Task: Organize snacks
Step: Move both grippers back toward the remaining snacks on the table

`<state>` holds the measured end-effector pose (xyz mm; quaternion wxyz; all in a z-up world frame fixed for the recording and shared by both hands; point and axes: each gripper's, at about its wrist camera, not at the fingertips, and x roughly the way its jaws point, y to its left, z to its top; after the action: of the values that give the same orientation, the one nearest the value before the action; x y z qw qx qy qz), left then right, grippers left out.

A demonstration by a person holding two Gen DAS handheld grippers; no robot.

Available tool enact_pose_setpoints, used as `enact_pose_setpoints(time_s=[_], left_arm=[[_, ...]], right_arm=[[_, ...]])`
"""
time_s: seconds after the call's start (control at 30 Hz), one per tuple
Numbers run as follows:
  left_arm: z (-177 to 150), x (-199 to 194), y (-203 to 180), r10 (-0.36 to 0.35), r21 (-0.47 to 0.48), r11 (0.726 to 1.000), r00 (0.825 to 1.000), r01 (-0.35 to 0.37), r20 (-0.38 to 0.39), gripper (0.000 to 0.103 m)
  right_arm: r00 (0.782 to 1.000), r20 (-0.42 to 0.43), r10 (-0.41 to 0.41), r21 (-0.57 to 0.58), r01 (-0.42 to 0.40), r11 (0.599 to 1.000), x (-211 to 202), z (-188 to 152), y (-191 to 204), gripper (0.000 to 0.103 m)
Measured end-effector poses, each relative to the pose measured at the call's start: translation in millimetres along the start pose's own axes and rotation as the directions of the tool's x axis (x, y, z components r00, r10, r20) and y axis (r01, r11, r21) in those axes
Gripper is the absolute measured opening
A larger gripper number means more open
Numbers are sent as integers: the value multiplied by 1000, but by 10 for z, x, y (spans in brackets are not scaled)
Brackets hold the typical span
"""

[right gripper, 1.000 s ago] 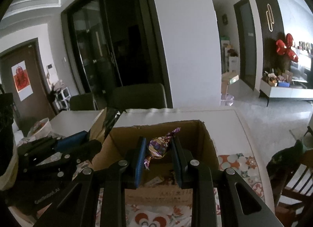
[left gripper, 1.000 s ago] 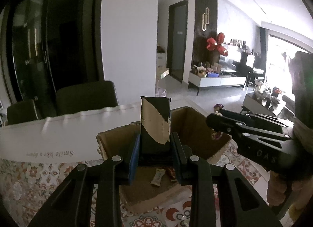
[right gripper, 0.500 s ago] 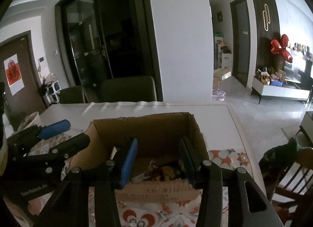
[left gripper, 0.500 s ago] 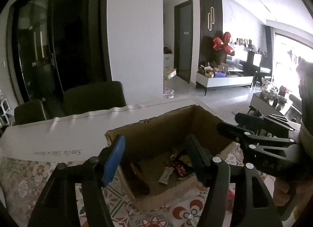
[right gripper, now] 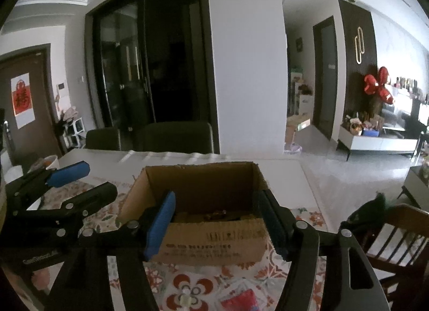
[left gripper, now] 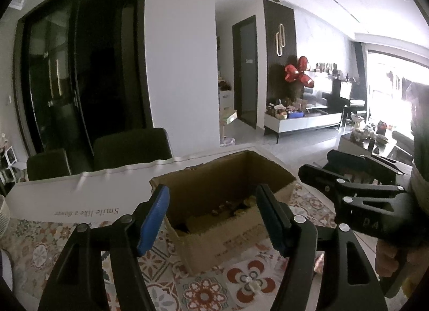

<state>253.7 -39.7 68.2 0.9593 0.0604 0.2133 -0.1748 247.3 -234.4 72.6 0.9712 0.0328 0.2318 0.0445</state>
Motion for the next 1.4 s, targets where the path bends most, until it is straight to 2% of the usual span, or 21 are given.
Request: enact_pose_setpoints(time_s=[0.23, 0.4, 0.73, 0.9, 1.1, 1.4], left_arm=[[-199, -227, -202, -48, 29, 998, 999, 48, -2, 67], [-422, -306, -336, -98, 39, 994, 995, 100, -31, 67], [-861, -467, -596, -148, 167, 973, 987, 156, -63, 67], [-1103, -458, -689, -182, 198, 959, 976, 204, -123, 67], [-1383, -409, -787, -216, 238, 936, 958, 259, -190, 67], [-1785, -335, -947, -261, 323, 877, 917, 355, -301, 67]], right_arm=[[1000, 16, -26, 40, 26, 999, -320, -166, -68, 66], [999, 12, -52, 49, 51, 997, -512, -340, -80, 66], [994, -46, -104, 50, 106, 993, -745, -848, -81, 66], [987, -95, -130, 70, 137, 988, -781, -1119, -80, 66], [971, -209, -120, 89, 141, 986, -733, -1471, -82, 66], [937, -332, -109, 76, 142, 987, -661, -1907, -11, 66]])
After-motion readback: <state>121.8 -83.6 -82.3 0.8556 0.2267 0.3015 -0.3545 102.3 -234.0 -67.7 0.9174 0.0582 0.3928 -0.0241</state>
